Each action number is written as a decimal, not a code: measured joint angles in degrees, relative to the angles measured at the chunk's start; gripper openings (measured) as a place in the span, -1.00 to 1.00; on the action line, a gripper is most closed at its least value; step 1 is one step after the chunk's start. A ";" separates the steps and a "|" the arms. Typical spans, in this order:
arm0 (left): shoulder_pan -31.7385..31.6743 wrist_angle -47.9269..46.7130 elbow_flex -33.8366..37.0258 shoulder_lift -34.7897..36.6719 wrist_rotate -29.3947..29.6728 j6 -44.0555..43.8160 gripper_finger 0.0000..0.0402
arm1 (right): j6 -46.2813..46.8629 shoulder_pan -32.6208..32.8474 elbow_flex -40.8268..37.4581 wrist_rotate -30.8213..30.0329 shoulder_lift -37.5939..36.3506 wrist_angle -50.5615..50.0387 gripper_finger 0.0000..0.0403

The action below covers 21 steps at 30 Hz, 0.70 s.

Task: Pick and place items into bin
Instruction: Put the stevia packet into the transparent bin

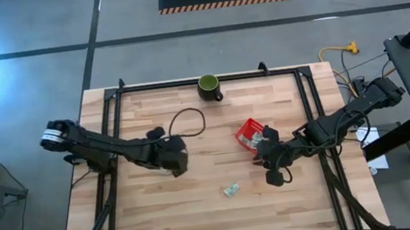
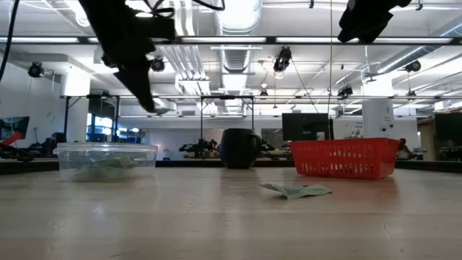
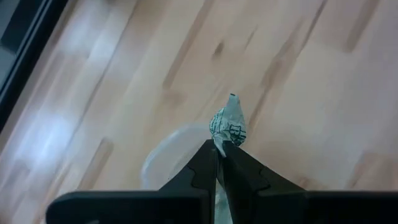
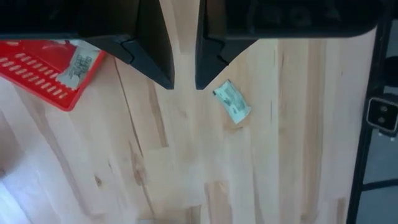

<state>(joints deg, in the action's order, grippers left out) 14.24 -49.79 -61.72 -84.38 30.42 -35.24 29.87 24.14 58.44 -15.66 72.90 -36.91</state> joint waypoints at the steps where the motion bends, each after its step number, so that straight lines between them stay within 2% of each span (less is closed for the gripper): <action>1: 0.00 -1.54 0.13 0.58 0.00 -0.45 -0.97 | -0.01 0.00 -0.18 -0.43 0.00 0.69 -0.72; 9: 0.03 -5.26 0.27 2.69 -0.57 -0.50 -0.97 | 0.00 0.00 -0.62 -1.01 0.09 2.69 -0.72; 14: 0.03 -8.81 0.90 2.28 -2.65 -0.53 -0.97 | 0.13 0.00 -0.62 -1.01 0.07 3.80 -0.72; 21: 0.03 -8.84 3.95 2.14 -5.93 -1.96 -0.97 | -0.22 -0.01 -0.62 -1.01 0.07 4.48 -0.72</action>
<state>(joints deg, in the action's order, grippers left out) 14.26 -58.64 -57.76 -82.24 24.48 -37.21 29.65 24.13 57.82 -16.67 72.97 -32.42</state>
